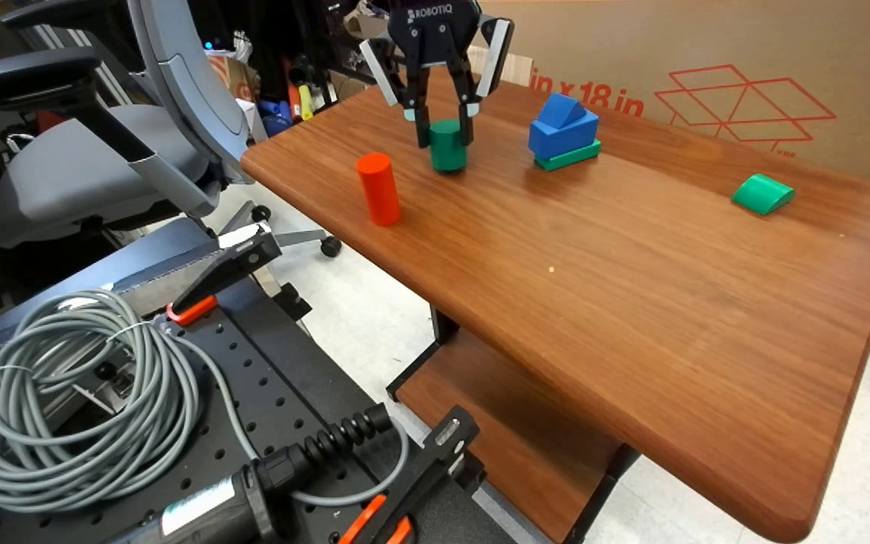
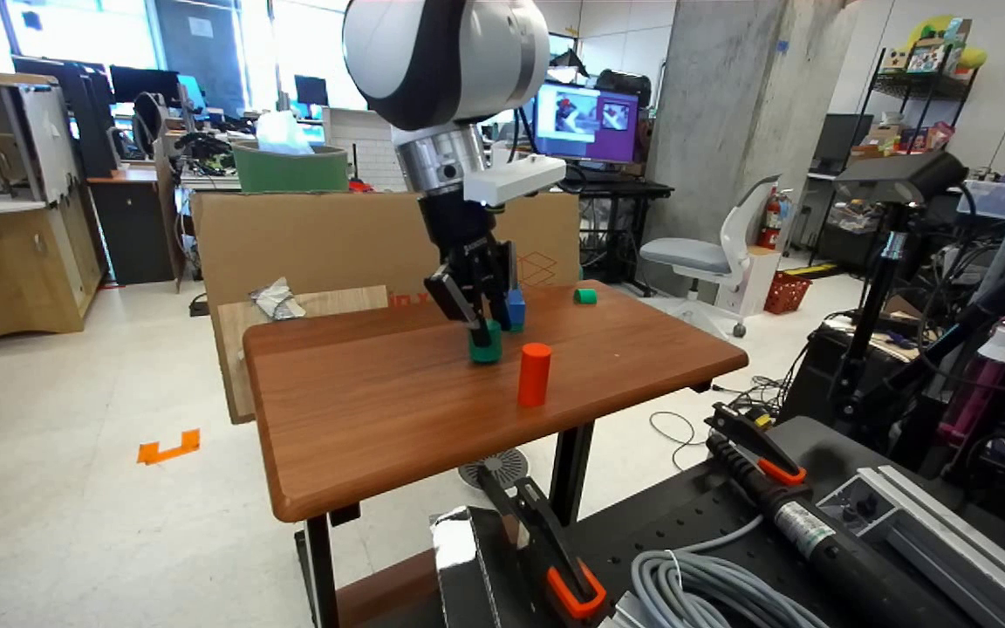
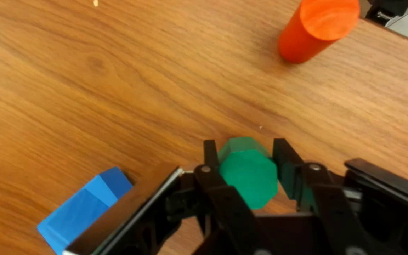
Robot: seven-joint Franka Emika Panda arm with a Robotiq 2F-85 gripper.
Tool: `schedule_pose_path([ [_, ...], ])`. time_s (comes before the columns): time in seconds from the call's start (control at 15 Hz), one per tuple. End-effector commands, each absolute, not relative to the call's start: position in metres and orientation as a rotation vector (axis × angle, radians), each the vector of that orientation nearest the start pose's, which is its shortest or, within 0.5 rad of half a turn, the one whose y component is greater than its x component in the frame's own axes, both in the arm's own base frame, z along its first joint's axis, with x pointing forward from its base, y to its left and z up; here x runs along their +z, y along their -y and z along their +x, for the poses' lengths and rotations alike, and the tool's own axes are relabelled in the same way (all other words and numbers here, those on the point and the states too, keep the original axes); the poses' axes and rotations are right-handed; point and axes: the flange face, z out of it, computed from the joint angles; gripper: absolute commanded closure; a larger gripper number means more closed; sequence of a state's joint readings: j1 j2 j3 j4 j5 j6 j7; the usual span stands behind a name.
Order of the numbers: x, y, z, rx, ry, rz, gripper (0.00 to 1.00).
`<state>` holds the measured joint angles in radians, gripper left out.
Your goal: Move the left green block to the right
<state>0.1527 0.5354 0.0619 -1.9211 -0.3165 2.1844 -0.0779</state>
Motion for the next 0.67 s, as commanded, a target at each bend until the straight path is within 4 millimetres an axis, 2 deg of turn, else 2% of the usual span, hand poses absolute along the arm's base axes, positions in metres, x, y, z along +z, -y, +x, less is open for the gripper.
schedule_pose_path([
  [0.0, 0.192, -0.100, 0.580, 0.490, 0.797, -3.246, 0.82],
  [0.4, 0.184, -0.092, 0.572, 0.608, 0.806, -3.270, 0.82],
  [0.47, 0.186, -0.093, 0.569, 0.615, 0.826, -3.276, 0.32],
  [0.53, 0.189, -0.093, 0.567, 0.625, 0.848, -3.276, 0.31],
  [0.6, 0.193, -0.094, 0.564, 0.608, 0.871, -3.285, 0.24],
])
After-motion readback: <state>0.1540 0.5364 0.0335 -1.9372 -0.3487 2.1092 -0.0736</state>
